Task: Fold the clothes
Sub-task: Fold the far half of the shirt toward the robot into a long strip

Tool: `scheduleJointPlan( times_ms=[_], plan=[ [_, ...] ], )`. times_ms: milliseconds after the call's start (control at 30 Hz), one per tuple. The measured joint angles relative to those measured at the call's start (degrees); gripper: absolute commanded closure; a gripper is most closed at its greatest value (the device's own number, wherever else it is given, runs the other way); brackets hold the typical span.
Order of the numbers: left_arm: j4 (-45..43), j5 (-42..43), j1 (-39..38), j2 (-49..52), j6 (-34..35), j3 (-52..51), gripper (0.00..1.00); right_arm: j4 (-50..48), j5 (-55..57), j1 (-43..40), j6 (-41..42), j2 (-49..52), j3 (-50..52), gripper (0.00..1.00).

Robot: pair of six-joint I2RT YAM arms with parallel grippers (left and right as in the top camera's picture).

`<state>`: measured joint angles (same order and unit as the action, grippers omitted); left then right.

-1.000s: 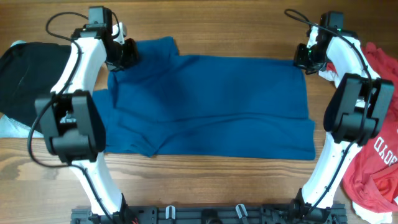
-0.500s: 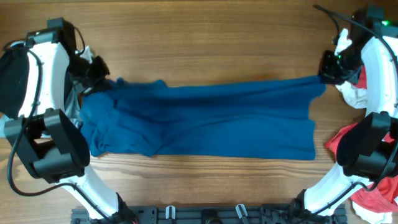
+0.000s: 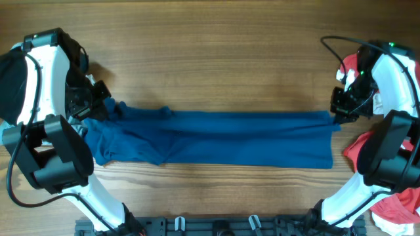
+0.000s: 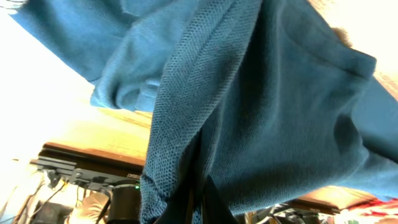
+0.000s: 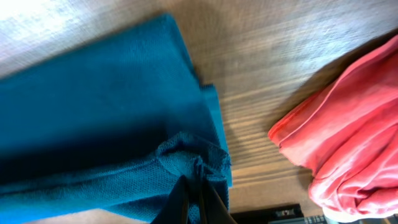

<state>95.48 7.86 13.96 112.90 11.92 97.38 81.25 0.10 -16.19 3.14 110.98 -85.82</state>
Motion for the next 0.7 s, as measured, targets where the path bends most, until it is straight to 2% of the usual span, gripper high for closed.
scheduleJointPlan(
  times_ms=[133, 167, 233, 300, 433, 500, 533, 567, 633, 700],
  plan=[
    [-0.7, -1.4, 0.0, -0.3, 0.0, -5.0, 0.96, -0.5, 0.0, 0.0, 0.0, 0.0, 2.8, 0.94],
    [-1.2, -1.7, 0.0, -0.3, 0.0, -6.7, 0.88, -0.5, 0.0, 0.0, 0.0, 0.0, 2.9, 0.88],
    [-1.8, -2.1, 0.0, -0.3, 0.1, -10.6, 0.81, -0.2, 0.0, 0.0, 0.0, 0.0, 2.9, 0.73],
    [-1.9, -2.9, 0.0, -0.3, 0.2, -11.5, 0.77, 0.2, 0.0, 0.0, -0.1, 0.0, 2.9, 0.7],
    [-1.9, -4.9, 0.0, -0.3, 0.4, -11.6, 0.83, 0.8, 0.0, 0.0, 0.0, 0.0, 2.9, 0.68],
    [-2.9, -5.1, 0.0, -0.4, 0.7, -11.6, 0.84, 0.9, 0.0, 0.0, 0.0, 0.0, 2.9, 0.62],
    [-4.1, -5.0, 0.0, -0.4, 0.9, -11.6, 0.84, 0.9, 0.0, 0.0, 0.0, 0.0, 2.9, 0.55],
    [-4.9, -5.0, 0.0, -0.4, 0.9, -11.6, 0.84, 0.8, 0.0, 0.0, 0.1, 0.0, 3.0, 0.48],
    [-7.3, -3.7, -0.1, -1.3, 0.6, -11.8, 0.81, 0.0, -0.2, 0.0, -0.2, 0.0, 3.8, 0.44],
    [-9.7, -2.0, -0.9, -3.2, 0.2, -11.9, 0.74, -0.8, -0.7, 0.0, -0.2, 0.0, 5.2, 0.42]
  ],
)
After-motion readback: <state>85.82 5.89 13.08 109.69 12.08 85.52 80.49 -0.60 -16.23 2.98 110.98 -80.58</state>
